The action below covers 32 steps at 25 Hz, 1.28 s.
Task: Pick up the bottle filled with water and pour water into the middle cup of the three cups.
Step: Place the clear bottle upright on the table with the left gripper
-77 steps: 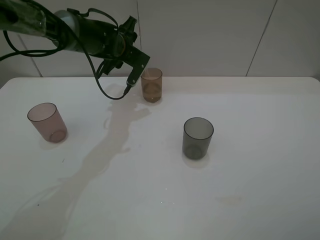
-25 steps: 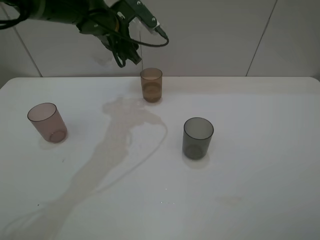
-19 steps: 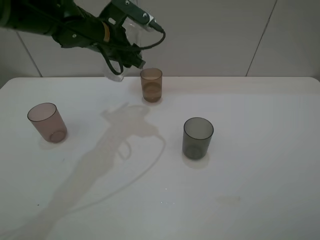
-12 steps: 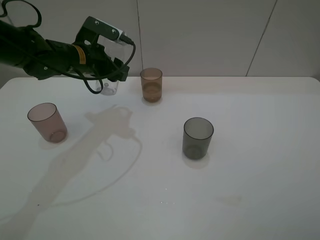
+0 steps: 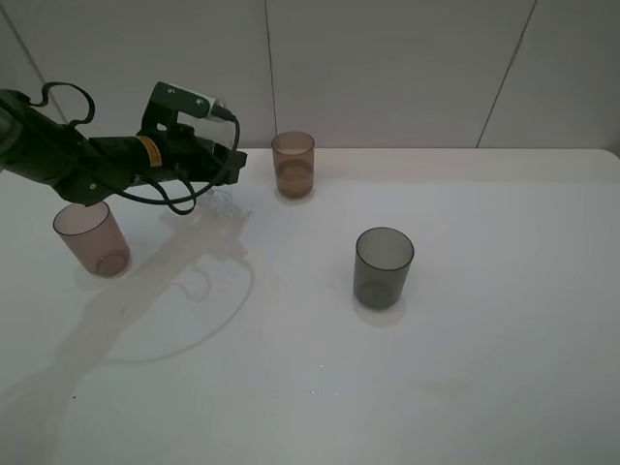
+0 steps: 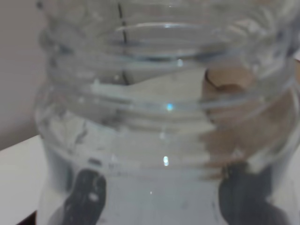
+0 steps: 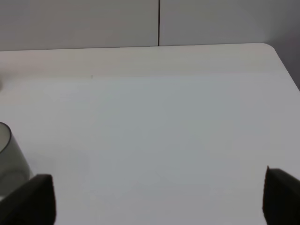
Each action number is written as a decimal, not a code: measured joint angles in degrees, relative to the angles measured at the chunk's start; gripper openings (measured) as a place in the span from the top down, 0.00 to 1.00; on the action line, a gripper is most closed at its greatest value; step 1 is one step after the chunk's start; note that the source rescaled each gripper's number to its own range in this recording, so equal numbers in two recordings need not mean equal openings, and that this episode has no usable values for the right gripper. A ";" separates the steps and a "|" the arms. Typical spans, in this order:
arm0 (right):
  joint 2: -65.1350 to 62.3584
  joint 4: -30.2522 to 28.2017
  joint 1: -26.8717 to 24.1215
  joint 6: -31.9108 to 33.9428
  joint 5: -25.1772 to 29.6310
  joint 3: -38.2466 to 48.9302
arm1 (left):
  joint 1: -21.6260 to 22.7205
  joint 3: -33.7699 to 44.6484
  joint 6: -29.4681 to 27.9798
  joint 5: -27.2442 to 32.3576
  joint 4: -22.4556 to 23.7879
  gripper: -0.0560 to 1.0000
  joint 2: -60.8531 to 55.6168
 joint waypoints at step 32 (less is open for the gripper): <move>0.00 0.00 0.00 0.00 0.00 0.00 | 0.19 2.88 7.56 -2.26 -3.18 0.00 -5.74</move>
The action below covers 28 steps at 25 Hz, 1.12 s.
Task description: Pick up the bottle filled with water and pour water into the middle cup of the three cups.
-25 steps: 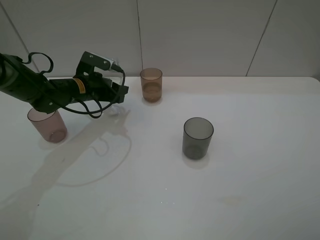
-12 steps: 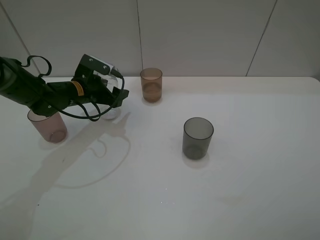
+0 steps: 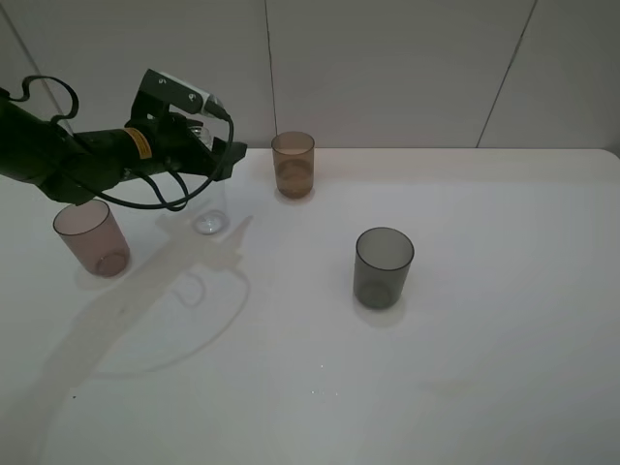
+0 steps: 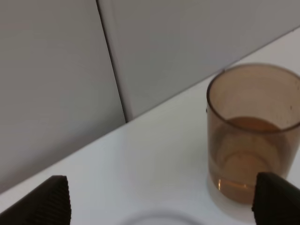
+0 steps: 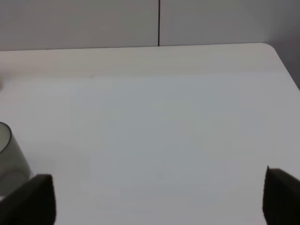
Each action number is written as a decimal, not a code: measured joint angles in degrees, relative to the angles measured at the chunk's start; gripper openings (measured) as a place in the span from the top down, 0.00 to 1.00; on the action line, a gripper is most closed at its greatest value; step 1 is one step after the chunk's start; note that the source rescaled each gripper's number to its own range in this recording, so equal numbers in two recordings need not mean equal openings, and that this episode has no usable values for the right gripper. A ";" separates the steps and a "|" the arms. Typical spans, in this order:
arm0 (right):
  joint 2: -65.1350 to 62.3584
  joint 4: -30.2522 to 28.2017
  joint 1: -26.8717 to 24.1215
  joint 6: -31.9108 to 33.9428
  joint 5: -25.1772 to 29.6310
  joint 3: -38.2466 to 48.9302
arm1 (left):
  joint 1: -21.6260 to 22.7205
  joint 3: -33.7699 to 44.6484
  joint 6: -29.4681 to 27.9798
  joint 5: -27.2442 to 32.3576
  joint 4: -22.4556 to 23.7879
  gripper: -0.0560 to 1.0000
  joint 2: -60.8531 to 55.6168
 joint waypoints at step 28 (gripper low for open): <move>0.00 0.00 0.00 0.00 0.00 0.00 | 8.29 0.08 -1.35 78.54 -25.31 0.00 -54.73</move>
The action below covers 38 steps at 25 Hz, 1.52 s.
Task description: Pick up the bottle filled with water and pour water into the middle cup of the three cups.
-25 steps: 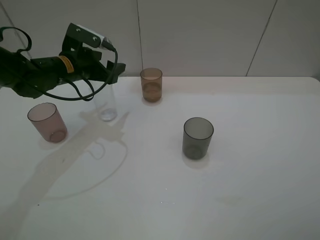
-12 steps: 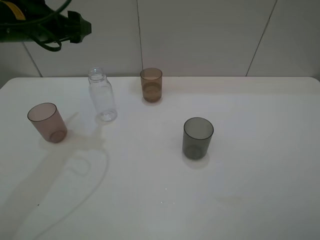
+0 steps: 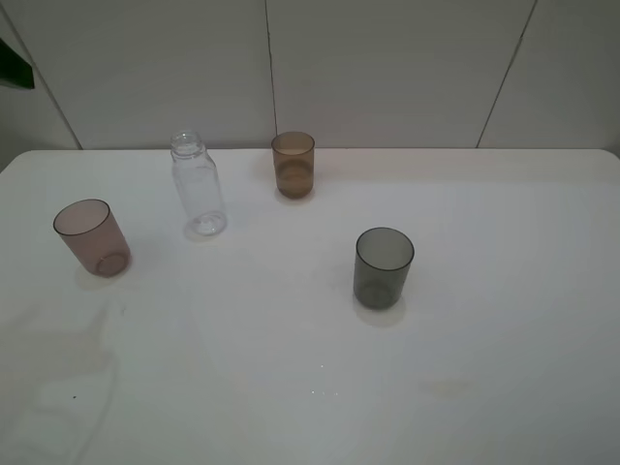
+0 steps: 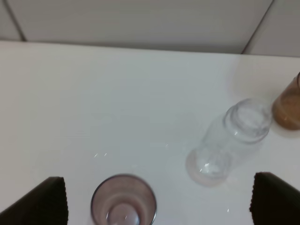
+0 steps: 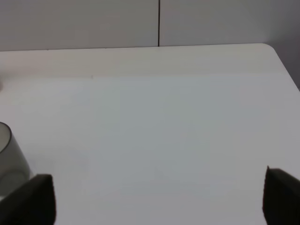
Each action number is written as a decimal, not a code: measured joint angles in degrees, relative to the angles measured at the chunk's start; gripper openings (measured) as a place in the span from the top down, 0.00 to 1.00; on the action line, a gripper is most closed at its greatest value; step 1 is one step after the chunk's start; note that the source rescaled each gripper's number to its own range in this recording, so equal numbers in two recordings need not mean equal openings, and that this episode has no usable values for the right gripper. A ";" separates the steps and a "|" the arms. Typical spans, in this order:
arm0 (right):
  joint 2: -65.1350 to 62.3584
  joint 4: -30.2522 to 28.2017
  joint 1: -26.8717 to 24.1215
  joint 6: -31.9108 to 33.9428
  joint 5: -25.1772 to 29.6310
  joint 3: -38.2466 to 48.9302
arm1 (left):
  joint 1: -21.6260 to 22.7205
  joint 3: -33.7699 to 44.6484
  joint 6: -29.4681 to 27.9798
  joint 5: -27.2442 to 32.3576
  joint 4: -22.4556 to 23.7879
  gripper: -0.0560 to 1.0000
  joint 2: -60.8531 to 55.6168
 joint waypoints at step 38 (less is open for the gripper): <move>0.00 0.00 0.00 0.00 0.00 0.00 | 1.59 23.75 12.37 26.36 -5.69 0.00 -59.57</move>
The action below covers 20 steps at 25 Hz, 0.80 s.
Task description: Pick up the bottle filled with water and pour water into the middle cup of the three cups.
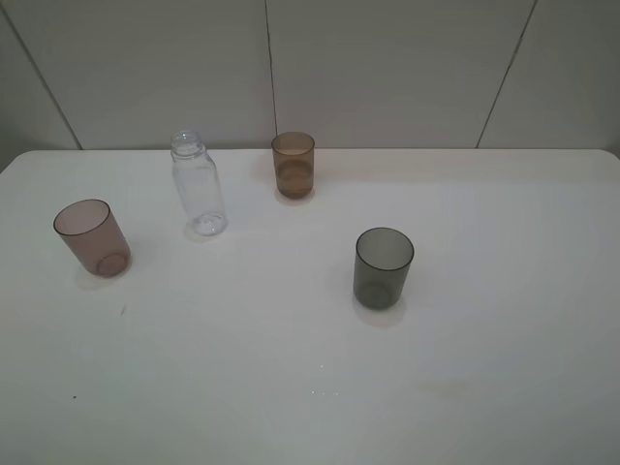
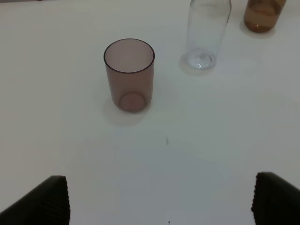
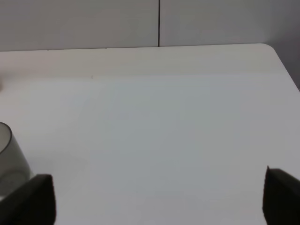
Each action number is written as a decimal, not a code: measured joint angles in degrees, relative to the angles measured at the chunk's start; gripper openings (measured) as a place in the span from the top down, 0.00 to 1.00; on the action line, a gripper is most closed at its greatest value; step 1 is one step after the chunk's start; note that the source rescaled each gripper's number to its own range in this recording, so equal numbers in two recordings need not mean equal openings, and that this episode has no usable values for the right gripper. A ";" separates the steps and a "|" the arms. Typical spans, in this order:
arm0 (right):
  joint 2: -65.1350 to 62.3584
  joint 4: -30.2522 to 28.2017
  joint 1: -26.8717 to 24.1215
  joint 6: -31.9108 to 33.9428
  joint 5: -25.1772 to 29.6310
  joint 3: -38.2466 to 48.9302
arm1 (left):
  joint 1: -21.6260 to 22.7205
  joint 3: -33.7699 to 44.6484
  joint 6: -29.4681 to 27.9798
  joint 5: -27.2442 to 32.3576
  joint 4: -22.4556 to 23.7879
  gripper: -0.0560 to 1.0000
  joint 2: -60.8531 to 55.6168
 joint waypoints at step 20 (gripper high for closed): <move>0.00 0.00 0.00 0.00 0.00 0.00 | 5.74 0.07 0.00 -0.25 -0.04 0.00 0.00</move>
